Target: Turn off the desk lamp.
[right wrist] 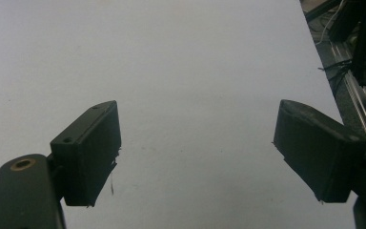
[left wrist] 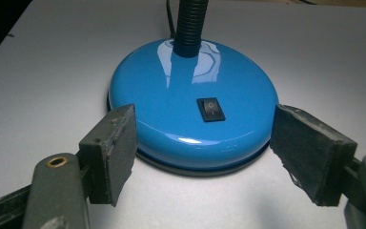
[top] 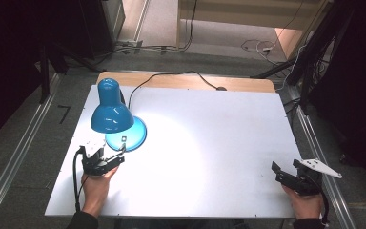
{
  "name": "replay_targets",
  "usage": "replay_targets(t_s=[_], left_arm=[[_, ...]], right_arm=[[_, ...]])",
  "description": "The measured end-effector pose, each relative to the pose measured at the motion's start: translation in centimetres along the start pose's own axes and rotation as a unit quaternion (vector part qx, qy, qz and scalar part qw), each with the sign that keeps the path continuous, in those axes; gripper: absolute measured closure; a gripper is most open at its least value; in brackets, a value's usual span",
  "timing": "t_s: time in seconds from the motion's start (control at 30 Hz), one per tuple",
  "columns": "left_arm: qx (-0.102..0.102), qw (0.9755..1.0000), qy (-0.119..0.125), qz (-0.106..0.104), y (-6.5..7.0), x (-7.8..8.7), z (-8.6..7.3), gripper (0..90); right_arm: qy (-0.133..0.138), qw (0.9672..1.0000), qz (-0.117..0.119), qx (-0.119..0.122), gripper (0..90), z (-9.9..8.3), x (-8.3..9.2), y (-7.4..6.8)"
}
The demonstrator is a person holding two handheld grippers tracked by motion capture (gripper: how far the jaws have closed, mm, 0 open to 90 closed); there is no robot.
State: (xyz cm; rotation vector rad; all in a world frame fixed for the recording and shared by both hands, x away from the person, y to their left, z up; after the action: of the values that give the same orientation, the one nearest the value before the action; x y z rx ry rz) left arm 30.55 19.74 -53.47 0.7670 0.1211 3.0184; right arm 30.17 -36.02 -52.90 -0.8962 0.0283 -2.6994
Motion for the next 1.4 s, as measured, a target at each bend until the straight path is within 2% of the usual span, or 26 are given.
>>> replay_targets(t_s=[0.17,0.3,0.47,0.67,0.87,1.0,1.4], left_arm=[[-0.001,1.0000,0.005,-0.003,0.2,-0.1,0.3,33.6],[0.003,0.9999,0.004,-0.010,0.3,-0.6,0.4,46.0],[-0.010,0.9997,-0.002,-0.022,0.7,-1.8,0.4,66.2],[-0.004,0.9997,-0.002,-0.024,0.7,-2.7,0.6,82.1],[-0.006,0.9996,-0.004,-0.026,0.5,-2.8,0.7,90.0],[-0.002,0.9994,-0.005,-0.034,0.6,-2.9,0.8,90.0],[-0.003,0.9995,-0.012,-0.030,0.6,-3.5,0.7,90.0]], right_arm=[[-0.001,1.0000,0.002,0.007,15.0,0.1,-0.2,-0.1],[0.003,1.0000,0.007,0.003,15.1,0.3,-0.2,-0.2],[-0.003,0.9999,0.010,0.012,15.1,0.2,-0.5,-0.3],[-0.007,0.9998,0.011,0.014,15.1,0.1,-0.6,-0.3],[-0.007,0.9998,0.012,0.013,15.2,0.1,-0.6,-0.3],[-0.005,0.9998,0.013,0.012,15.2,0.1,-0.5,-0.3],[-0.006,0.9998,0.013,0.015,15.2,0.1,-0.5,-0.3]])
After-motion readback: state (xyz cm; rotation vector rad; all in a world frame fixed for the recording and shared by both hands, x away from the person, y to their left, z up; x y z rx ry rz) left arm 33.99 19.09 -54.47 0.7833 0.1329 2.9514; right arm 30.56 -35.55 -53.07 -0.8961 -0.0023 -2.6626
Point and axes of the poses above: each handheld gripper's, and its own axes: x roughly backward along the jaws, z roughly out of its top, y roughly to its right, the point moved 7 cm from there along -x, roughly forward along the jaws, and after that the axes turned 6 degrees about z, right-handed, at the moved point
